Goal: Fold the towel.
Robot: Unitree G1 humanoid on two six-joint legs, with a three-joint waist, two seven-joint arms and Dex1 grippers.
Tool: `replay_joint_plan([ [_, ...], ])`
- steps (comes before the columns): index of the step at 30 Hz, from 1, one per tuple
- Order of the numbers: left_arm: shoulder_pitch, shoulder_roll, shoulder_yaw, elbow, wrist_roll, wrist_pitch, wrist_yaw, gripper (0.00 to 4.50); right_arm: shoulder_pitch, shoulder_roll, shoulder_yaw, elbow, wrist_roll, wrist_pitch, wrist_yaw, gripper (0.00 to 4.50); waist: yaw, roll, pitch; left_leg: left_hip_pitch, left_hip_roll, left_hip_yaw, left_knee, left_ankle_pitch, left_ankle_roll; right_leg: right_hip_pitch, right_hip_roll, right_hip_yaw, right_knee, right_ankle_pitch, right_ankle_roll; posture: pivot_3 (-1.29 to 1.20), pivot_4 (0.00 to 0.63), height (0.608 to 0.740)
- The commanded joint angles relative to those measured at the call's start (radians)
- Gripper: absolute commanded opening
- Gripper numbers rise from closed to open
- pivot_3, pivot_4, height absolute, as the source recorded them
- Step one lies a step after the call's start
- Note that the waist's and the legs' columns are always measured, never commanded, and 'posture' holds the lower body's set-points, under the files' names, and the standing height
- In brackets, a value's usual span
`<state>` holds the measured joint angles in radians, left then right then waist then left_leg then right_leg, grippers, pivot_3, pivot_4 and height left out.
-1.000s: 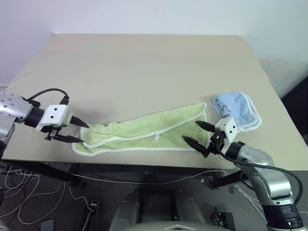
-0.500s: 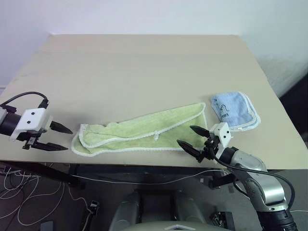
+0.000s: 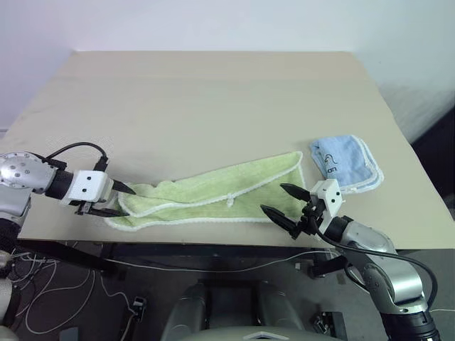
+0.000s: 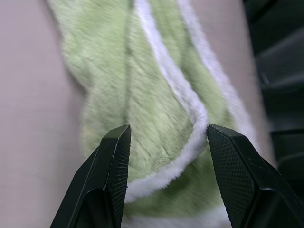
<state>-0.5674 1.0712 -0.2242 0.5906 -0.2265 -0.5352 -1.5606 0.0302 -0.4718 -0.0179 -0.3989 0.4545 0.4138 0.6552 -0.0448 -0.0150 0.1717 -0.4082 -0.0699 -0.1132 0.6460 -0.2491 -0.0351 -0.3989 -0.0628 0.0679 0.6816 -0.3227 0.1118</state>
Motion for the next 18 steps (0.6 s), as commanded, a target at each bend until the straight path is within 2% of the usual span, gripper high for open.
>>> replay_joint_plan([
  [1,-0.006,-0.006,0.035,0.021,0.022,-0.024,-0.009,2.66,-0.015,-0.008,-0.027,-0.036,0.014,-0.003,-0.003,4.5,0.0,0.0,0.0,0.0,0.0,0.0,0.0,0.0,0.0,0.0,0.0,0.0,0.0,0.0,0.0,0.0,0.15,0.74],
  [8,0.032,0.046,0.001,-0.012,-0.028,-0.004,-0.054,2.66,-0.043,-0.034,-0.048,-0.014,0.018,-0.004,0.013,4.5,0.001,0.0,0.0,0.0,0.0,0.0,0.0,0.0,0.0,0.0,0.0,0.0,0.0,0.0,0.0,0.0,0.15,0.74],
  [18,0.013,0.01,0.021,0.031,0.013,-0.052,-0.054,2.66,-0.064,-0.034,-0.044,-0.006,0.014,-0.003,0.023,4.5,0.002,0.0,0.0,0.0,0.0,0.0,0.0,0.0,0.0,0.0,0.0,0.0,0.0,0.0,0.0,0.0,0.15,0.74],
])
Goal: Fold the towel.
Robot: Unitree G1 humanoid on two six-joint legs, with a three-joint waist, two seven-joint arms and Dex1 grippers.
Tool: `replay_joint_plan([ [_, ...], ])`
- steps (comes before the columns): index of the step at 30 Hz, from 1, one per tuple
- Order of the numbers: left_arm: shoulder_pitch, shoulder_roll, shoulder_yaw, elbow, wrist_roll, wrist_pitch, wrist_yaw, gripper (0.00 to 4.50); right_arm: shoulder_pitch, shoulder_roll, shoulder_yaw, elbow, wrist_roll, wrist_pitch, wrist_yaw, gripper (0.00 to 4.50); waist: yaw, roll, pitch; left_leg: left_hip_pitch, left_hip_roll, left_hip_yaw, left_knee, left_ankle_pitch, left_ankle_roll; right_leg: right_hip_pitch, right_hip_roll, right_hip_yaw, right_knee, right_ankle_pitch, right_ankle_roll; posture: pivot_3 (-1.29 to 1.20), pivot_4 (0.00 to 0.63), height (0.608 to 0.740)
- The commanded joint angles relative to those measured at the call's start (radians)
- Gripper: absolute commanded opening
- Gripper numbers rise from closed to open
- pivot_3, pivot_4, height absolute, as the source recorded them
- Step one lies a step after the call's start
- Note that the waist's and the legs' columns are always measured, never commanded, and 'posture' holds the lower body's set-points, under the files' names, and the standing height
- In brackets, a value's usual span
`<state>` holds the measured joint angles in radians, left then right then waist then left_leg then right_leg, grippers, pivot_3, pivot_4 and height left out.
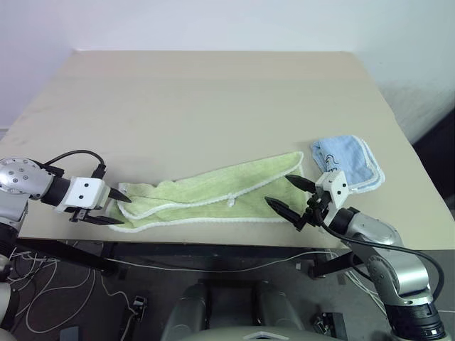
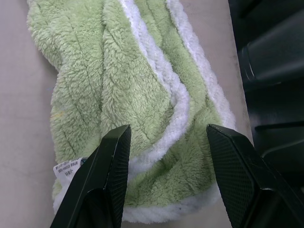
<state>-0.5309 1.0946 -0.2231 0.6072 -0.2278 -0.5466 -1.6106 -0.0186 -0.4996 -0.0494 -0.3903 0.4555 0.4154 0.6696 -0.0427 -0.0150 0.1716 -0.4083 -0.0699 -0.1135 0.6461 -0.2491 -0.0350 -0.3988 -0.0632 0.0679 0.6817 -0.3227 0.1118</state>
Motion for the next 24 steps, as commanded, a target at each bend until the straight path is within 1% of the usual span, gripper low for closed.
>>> replay_joint_plan([
  [1,-0.029,-0.024,0.025,0.027,0.027,-0.054,-0.003,2.66,-0.016,-0.007,-0.013,-0.015,0.014,-0.004,0.01,4.5,0.001,0.0,0.0,0.0,0.0,0.0,0.0,0.0,0.0,0.0,0.0,0.0,0.0,0.0,0.0,0.0,0.15,0.74],
  [3,-0.033,-0.037,0.02,0.046,0.045,-0.09,-0.001,2.66,-0.018,-0.008,-0.015,-0.017,0.013,-0.003,0.01,4.5,0.001,0.0,0.0,0.0,0.0,0.0,0.0,0.0,0.0,0.0,0.0,0.0,0.0,0.0,0.0,0.0,0.15,0.74],
  [6,-0.041,-0.051,0.019,0.063,0.051,-0.107,-0.004,2.07,-0.022,-0.012,-0.02,-0.016,0.014,-0.001,0.012,4.5,-0.001,0.0,0.0,0.0,0.0,0.0,0.0,0.0,0.0,0.0,0.0,0.0,0.0,0.0,0.0,0.0,0.15,0.74],
  [10,-0.06,-0.061,0.016,0.088,0.051,-0.117,-0.004,0.8,-0.028,-0.022,-0.026,-0.012,0.014,0.0,0.016,4.5,-0.001,0.0,0.0,0.0,0.0,0.0,0.0,0.0,0.0,0.0,0.0,0.0,0.0,0.0,0.0,0.0,0.15,0.74],
  [12,-0.072,-0.069,0.018,0.101,0.054,-0.12,-0.004,0.09,-0.033,-0.027,-0.029,-0.008,0.015,0.0,0.019,4.5,0.0,0.0,0.0,0.0,0.0,0.0,0.0,0.0,0.0,0.0,0.0,0.0,0.0,0.0,0.0,0.0,0.15,0.74],
  [17,-0.075,-0.064,0.013,0.101,-0.006,-0.108,-0.004,0.04,-0.055,-0.072,-0.024,0.018,-0.014,-0.02,0.055,4.5,0.0,0.0,0.0,0.0,0.0,0.0,0.0,0.0,0.0,0.0,0.0,0.0,0.0,0.0,0.0,0.0,0.15,0.74],
  [20,-0.075,-0.066,0.038,0.106,-0.016,-0.083,-0.004,0.04,-0.105,-0.122,-0.033,0.094,-0.068,-0.065,0.075,4.5,0.0,0.0,0.0,0.0,0.0,0.0,0.0,0.0,0.0,0.0,0.0,0.0,0.0,0.0,0.0,0.0,0.15,0.74],
  [24,-0.079,-0.076,0.098,0.074,-0.045,0.034,0.014,0.04,-0.2,-0.217,0.007,0.271,-0.252,-0.218,0.073,4.5,-0.001,0.0,0.0,0.0,0.0,0.0,0.001,0.0,0.0,0.0,0.0,0.0,0.001,0.0,0.0,0.0,0.15,0.74],
])
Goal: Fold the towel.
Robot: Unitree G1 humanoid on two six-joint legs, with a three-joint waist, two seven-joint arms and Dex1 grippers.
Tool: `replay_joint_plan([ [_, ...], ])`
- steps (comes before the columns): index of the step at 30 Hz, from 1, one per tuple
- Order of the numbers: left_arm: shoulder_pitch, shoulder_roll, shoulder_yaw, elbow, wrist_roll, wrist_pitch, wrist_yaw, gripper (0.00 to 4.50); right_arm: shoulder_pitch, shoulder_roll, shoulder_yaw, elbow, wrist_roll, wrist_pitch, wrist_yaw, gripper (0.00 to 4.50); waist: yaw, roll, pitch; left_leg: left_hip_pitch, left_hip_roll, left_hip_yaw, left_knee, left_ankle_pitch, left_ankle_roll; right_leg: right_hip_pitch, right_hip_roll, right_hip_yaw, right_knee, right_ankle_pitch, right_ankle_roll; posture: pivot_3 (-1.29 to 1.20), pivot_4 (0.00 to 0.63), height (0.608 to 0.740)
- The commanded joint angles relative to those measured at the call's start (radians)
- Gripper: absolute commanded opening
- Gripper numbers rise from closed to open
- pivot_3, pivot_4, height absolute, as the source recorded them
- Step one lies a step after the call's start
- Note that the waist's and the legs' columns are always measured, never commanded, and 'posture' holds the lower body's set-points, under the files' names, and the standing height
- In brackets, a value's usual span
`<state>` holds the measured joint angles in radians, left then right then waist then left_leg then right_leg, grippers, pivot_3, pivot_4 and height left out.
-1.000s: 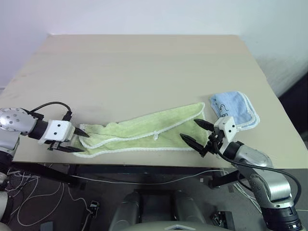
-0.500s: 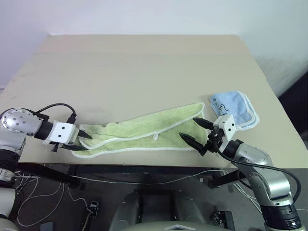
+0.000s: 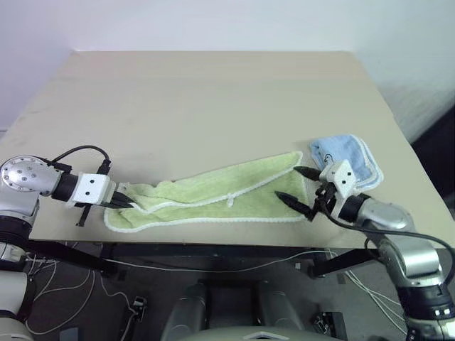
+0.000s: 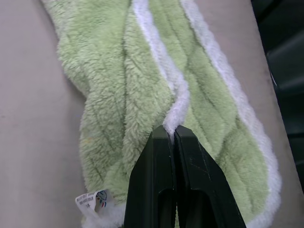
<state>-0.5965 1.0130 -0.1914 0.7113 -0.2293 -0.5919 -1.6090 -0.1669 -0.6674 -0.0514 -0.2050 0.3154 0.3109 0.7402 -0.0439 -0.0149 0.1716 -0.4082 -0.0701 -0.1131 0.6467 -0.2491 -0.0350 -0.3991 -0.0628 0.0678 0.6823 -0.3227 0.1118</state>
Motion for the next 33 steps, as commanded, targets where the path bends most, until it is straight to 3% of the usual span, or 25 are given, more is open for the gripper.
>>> replay_joint_plan([
  [1,-0.013,0.003,0.085,-0.05,-0.058,0.121,0.021,0.04,-0.081,-0.067,0.018,0.138,-0.146,-0.156,0.006,4.5,0.0,0.0,0.0,0.0,0.0,0.0,0.0,0.0,0.0,0.0,0.0,0.0,0.0,0.0,0.0,0.0,0.15,0.74],
  [14,0.12,0.001,0.239,-0.272,-0.093,0.345,0.149,0.04,-0.392,-0.11,0.196,0.687,-0.518,-0.67,-0.066,4.5,-0.003,0.001,0.0,0.0,0.0,0.002,0.0,0.0,0.0,-0.002,0.0,0.001,0.001,0.0,0.0,0.0,0.15,0.74],
  [22,0.212,-0.005,0.295,-0.38,-0.096,0.415,0.206,0.04,-0.474,-0.096,0.257,0.81,-0.632,-0.842,-0.144,4.5,-0.002,0.001,0.0,0.0,0.0,0.002,0.0,0.0,0.0,-0.002,0.0,0.002,0.001,0.0,0.0,0.0,0.15,0.74],
  [25,0.232,-0.01,0.307,-0.404,-0.096,0.43,0.22,0.0,-0.476,-0.099,0.27,0.81,-0.645,-0.874,-0.14,3.89,-0.002,0.001,0.0,0.0,0.0,0.002,0.0,0.0,0.0,-0.002,0.0,0.002,0.001,0.0,0.0,0.0,0.15,0.74],
  [33,0.246,-0.026,0.324,-0.416,-0.088,0.452,0.258,0.0,-0.464,-0.121,0.267,0.778,-0.653,-0.923,-0.136,1.08,-0.002,0.001,0.001,0.0,0.0,0.002,0.0,0.0,0.0,-0.002,0.0,0.002,0.001,0.0,0.0,0.0,0.15,0.74],
])
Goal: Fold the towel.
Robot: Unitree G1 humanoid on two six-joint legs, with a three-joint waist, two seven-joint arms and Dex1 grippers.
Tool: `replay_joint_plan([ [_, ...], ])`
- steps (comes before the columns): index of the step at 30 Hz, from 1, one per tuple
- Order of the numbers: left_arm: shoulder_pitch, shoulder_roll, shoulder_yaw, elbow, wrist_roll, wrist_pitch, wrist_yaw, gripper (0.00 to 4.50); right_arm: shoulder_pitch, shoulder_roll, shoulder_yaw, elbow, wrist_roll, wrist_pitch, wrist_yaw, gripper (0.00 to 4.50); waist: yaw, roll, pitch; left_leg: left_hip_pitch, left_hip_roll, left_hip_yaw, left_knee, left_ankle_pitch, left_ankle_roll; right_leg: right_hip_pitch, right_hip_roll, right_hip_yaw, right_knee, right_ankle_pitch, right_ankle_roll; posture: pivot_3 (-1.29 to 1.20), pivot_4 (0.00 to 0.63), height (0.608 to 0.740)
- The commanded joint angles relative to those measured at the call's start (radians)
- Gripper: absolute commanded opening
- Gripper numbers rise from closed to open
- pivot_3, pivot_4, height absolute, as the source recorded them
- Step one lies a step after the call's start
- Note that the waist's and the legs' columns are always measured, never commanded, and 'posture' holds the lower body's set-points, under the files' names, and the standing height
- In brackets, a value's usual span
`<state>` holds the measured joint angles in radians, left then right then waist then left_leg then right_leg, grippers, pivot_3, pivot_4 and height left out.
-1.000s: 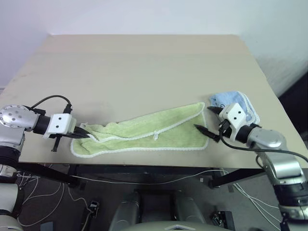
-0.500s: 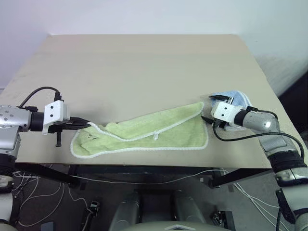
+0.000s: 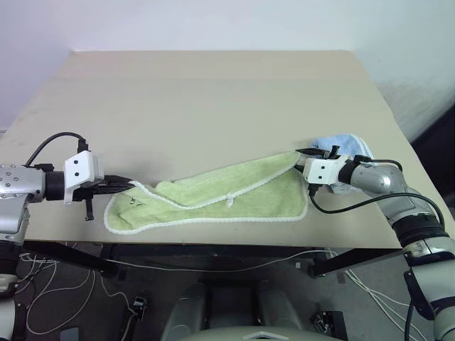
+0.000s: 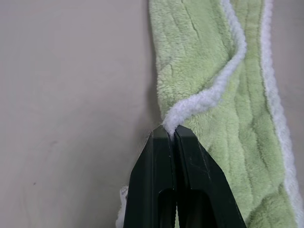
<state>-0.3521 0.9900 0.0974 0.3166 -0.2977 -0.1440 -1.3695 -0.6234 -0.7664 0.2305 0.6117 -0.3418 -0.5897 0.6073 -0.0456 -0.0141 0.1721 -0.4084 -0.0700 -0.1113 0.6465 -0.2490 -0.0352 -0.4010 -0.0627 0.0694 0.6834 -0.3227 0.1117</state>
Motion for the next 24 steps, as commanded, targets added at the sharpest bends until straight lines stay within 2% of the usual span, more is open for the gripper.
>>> replay_joint_plan([
  [1,0.0,-0.007,0.039,-0.019,-0.019,0.007,0.026,0.0,-0.005,-0.024,-0.018,-0.043,0.006,-0.023,-0.001,0.76,0.0,0.0,0.0,0.0,0.0,0.0,0.0,0.0,0.0,0.0,0.0,0.0,0.0,0.0,0.0,0.0,0.15,0.74],
  [3,-0.006,-0.015,0.047,-0.013,-0.021,0.016,0.041,0.0,-0.002,-0.029,-0.022,-0.05,0.006,-0.025,-0.002,0.11,0.0,0.0,0.0,0.0,0.0,0.0,0.0,0.0,0.0,0.0,0.0,0.0,0.0,0.0,0.0,0.0,0.15,0.74],
  [4,-0.012,-0.021,0.052,-0.009,-0.025,0.025,0.053,0.0,0.001,-0.034,-0.025,-0.055,0.007,-0.025,-0.004,0.05,0.0,0.0,0.0,0.0,0.0,0.0,0.0,0.0,0.0,0.0,0.0,0.0,0.0,0.0,0.0,0.0,0.15,0.74],
  [9,-0.044,-0.047,0.082,0.009,-0.033,0.056,0.114,0.0,0.01,-0.057,-0.043,-0.075,0.015,-0.018,-0.015,0.05,0.001,0.0,0.0,0.0,0.0,0.0,0.0,0.0,0.0,0.0,0.0,0.0,0.0,0.0,0.0,0.0,0.15,0.74],
  [13,-0.112,-0.086,0.12,0.049,-0.036,0.082,0.228,0.0,-0.003,-0.065,-0.09,-0.105,0.046,0.021,-0.037,0.05,0.002,0.0,0.0,0.0,0.0,0.0,0.0,0.0,0.0,0.0,0.0,0.0,0.0,0.0,0.0,0.0,0.15,0.74],
  [18,-0.263,-0.159,0.172,0.164,-0.031,0.124,0.419,0.0,-0.072,-0.064,-0.154,-0.121,0.111,0.11,-0.024,0.05,0.001,0.0,0.0,0.0,-0.001,0.0,0.001,0.0,0.0,0.0,0.0,0.0,0.0,0.0,0.0,0.0,0.15,0.74],
  [24,-0.528,-0.22,0.171,0.38,0.008,0.095,0.586,0.0,-0.249,-0.064,-0.186,-0.038,0.146,0.162,-0.011,0.05,0.0,0.0,0.0,-0.001,-0.001,0.0,0.001,0.0,0.0,-0.001,0.0,0.0,0.001,0.0,0.0,0.0,0.15,0.74],
])
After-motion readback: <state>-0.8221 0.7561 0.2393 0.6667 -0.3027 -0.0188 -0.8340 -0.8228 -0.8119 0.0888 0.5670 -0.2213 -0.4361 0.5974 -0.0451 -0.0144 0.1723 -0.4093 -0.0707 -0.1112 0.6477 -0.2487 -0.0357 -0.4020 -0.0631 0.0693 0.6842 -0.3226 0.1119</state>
